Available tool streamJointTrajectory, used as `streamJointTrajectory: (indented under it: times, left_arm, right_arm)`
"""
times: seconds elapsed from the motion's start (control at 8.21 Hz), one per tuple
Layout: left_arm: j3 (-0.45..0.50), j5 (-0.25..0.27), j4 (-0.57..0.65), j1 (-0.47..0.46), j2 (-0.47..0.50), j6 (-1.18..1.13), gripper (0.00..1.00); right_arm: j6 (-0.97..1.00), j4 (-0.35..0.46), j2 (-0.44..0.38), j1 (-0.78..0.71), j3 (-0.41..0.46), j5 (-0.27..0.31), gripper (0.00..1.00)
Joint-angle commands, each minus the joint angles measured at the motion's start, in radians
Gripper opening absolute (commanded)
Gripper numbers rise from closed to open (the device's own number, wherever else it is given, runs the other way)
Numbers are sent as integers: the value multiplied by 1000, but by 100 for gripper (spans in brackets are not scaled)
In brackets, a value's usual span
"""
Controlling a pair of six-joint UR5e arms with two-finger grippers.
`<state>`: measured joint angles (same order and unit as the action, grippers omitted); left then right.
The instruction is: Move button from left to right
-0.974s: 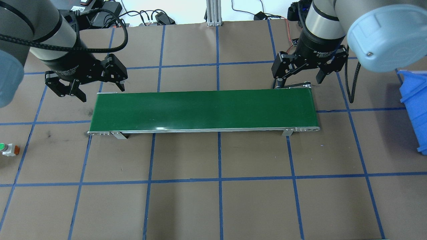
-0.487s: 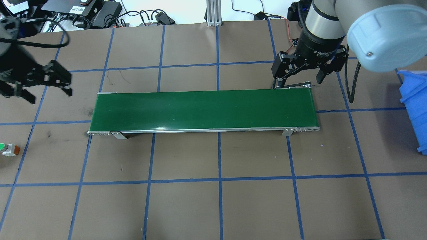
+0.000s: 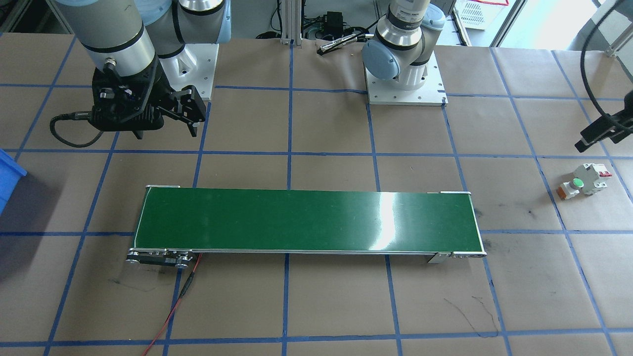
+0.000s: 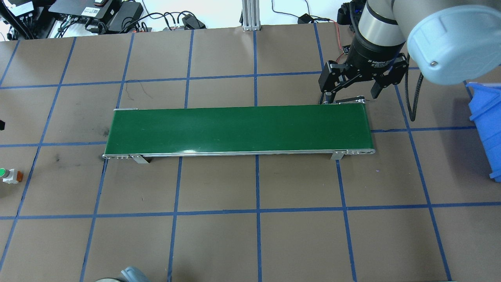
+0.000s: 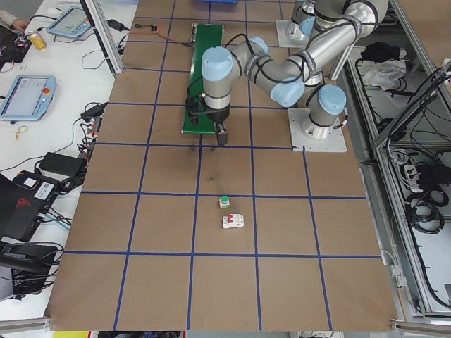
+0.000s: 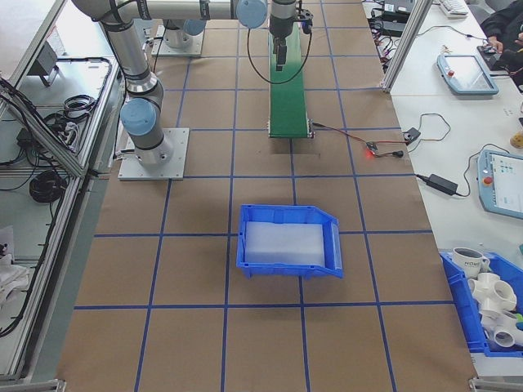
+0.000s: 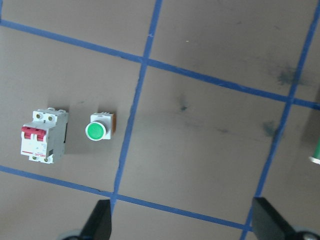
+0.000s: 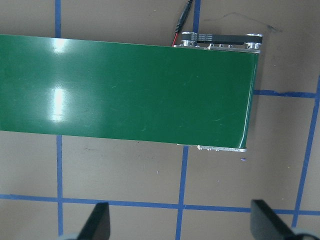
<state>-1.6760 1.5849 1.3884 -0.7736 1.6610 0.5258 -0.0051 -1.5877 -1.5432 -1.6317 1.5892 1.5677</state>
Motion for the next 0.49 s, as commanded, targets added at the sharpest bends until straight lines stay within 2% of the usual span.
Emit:
streamJointTrajectory:
  times: [0.0,0.12,0.24,0.37]
  left_arm:
    - [5,3,-176,99,199,200,100]
    - [-7,70,-199,99,236,221,100]
    - [-2,158,-200,97,246,198,100]
    - [-5,158,-203,96,264,209,100]
  right_arm:
    - [1,0,0,0,0,0,100]
    - [1,0,0,0,0,0,100]
    - [1,0,0,0,2,0,100]
    - [1,-1,0,0,3,0,100]
